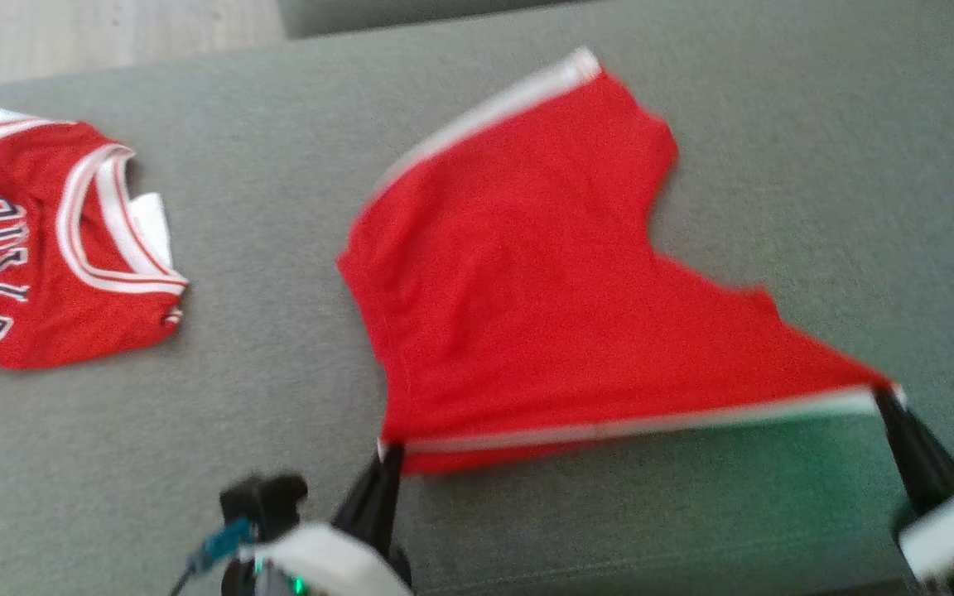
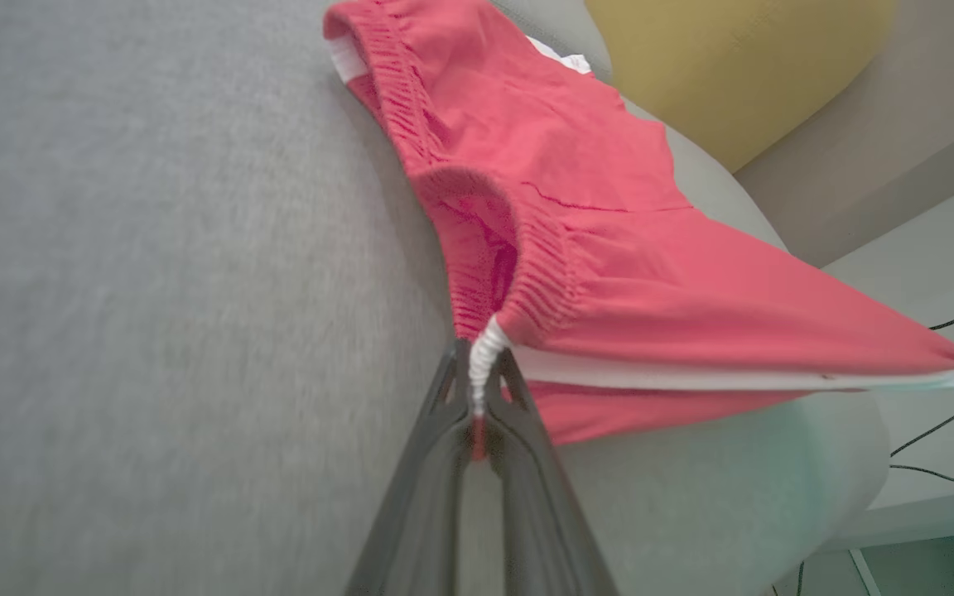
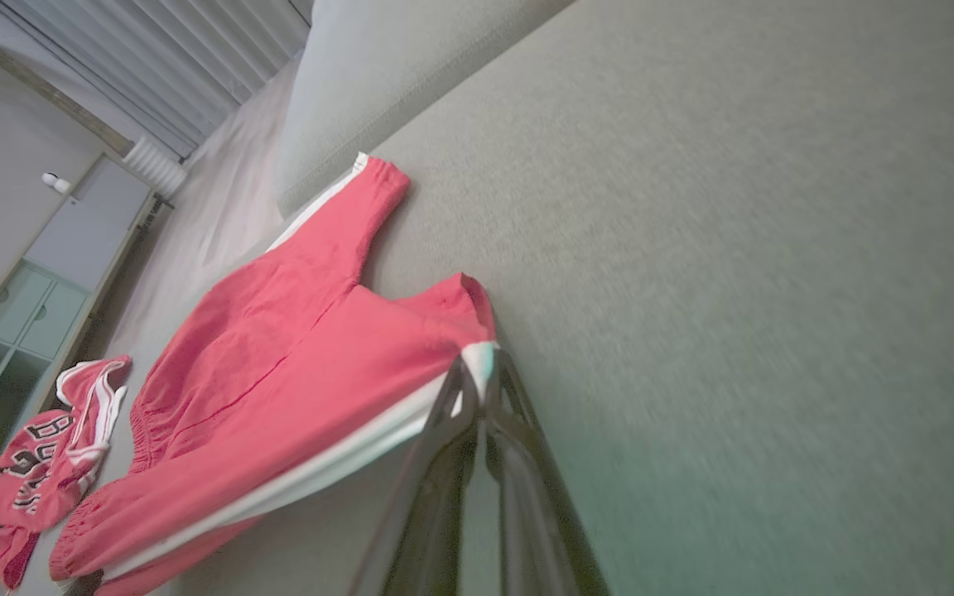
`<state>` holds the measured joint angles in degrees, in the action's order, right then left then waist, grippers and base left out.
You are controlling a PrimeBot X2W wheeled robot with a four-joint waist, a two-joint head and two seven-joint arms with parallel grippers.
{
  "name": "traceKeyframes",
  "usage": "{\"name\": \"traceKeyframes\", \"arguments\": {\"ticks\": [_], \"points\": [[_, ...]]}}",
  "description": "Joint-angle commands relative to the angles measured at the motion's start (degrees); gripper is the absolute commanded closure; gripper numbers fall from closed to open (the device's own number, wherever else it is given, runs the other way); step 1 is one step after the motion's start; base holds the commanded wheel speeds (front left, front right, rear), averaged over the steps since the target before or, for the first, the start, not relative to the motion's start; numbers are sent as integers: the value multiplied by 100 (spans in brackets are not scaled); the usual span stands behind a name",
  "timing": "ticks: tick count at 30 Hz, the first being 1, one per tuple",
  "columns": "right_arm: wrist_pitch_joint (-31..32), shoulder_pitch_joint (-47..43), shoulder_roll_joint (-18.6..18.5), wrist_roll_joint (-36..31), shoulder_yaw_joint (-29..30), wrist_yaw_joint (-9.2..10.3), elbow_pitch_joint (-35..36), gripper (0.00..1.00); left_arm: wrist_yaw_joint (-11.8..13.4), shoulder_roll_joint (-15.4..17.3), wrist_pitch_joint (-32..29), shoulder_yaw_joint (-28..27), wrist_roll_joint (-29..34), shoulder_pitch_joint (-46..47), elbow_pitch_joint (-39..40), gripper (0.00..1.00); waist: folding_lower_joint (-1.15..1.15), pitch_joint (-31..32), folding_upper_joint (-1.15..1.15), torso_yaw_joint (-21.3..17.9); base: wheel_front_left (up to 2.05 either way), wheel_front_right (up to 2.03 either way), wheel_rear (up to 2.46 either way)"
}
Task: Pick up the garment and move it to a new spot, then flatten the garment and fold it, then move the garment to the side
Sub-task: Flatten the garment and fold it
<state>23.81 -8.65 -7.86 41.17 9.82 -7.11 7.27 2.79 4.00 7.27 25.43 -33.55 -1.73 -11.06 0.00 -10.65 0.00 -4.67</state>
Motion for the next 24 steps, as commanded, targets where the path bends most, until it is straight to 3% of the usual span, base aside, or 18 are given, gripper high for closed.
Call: {"name": "traceKeyframes", "arguments": {"ticks": [1, 5, 11, 17, 24], "points": [[93, -74, -46, -36, 176, -37, 520, 100, 181, 201, -95, -249, -29, -37, 455, 100, 0, 133, 0, 198, 0, 0, 0], [535, -352, 258, -167, 525, -37, 1252, 100, 497, 330, -668, -73, 5, -469, 1557, 100, 0, -21, 0, 326, 0, 0, 0], [996, 1063, 265, -510, 402, -37, 816, 100, 754, 221, -1051, -136, 40, 202, 1998, 100, 0, -417, 0, 562, 0, 0, 0], [1258, 2495, 69, -761, 398, -37, -60, 100, 845, 84, -1294, -18, 180, 1150, 1850, 100, 0, -809, 0, 961, 0, 0, 0], [1247, 4013, -227, -1084, 101, -37, -1274, 100, 1074, -66, -1310, 141, 288, 2375, 848, 100, 0, -1233, 0, 1316, 0, 0, 0]]}}
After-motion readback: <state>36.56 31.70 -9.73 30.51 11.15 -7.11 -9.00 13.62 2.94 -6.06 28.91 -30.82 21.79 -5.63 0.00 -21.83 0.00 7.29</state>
